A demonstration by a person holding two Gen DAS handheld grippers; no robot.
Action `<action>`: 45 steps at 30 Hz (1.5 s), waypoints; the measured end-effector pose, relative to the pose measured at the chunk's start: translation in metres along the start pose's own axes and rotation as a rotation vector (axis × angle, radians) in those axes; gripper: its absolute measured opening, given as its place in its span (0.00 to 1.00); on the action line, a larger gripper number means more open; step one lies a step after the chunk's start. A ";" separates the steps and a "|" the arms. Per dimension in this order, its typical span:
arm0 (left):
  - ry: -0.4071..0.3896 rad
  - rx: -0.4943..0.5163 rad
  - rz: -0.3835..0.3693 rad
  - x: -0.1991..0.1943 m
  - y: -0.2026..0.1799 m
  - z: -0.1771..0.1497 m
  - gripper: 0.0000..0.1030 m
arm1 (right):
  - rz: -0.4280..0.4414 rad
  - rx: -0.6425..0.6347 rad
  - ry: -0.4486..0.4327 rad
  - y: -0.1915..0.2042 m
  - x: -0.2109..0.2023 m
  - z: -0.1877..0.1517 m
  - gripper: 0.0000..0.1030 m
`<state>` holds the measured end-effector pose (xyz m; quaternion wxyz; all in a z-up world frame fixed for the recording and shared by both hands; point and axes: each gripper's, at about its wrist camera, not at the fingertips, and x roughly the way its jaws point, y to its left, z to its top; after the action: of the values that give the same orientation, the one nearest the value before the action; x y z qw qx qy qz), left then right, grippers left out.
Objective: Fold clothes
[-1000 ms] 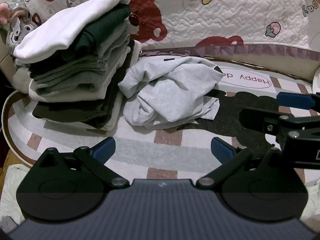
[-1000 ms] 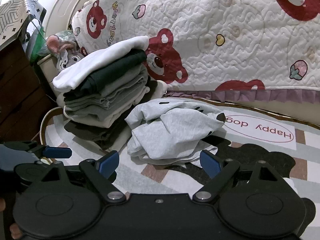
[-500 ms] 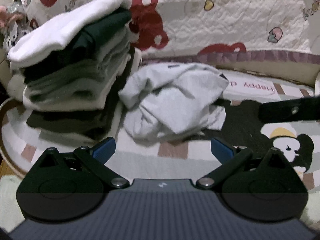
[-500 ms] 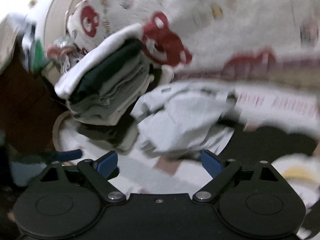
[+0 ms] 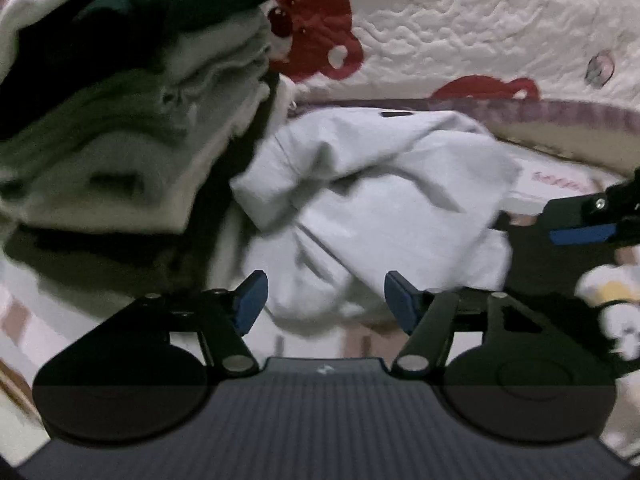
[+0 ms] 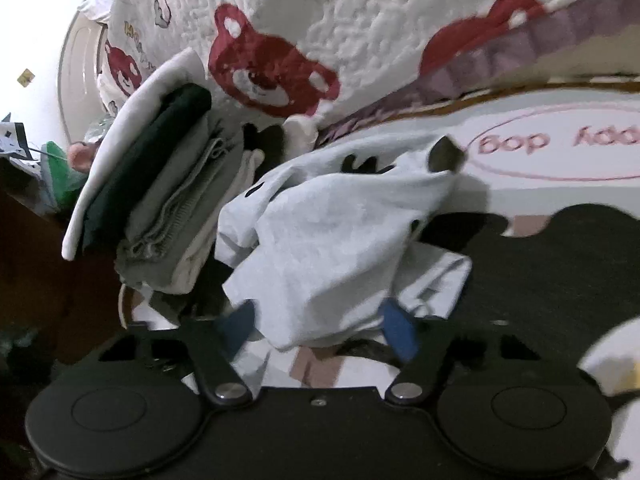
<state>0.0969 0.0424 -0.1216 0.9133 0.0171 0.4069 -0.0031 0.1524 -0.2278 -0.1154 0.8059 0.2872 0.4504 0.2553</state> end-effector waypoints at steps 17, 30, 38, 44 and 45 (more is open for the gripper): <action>-0.134 0.012 -0.058 0.044 0.032 -0.036 0.59 | -0.092 0.083 -0.117 -0.022 0.073 0.024 0.62; -0.074 -0.028 -0.142 0.077 0.038 -0.049 0.19 | -0.014 0.123 -0.183 -0.036 0.093 0.022 0.22; -0.247 0.005 -0.159 0.026 0.030 -0.025 0.07 | -0.002 -0.008 -0.350 0.001 0.005 0.026 0.13; -0.426 0.087 -0.184 -0.022 0.014 -0.017 0.07 | -0.094 -0.142 -0.363 0.033 -0.056 0.019 0.13; -0.433 0.095 -0.195 -0.028 0.010 -0.015 0.07 | -0.108 -0.183 -0.371 0.041 -0.066 0.014 0.13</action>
<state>0.0672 0.0527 -0.1108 0.9728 0.0197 0.2007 -0.1141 0.1276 -0.2463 -0.0431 0.9102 0.2304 0.2841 0.1944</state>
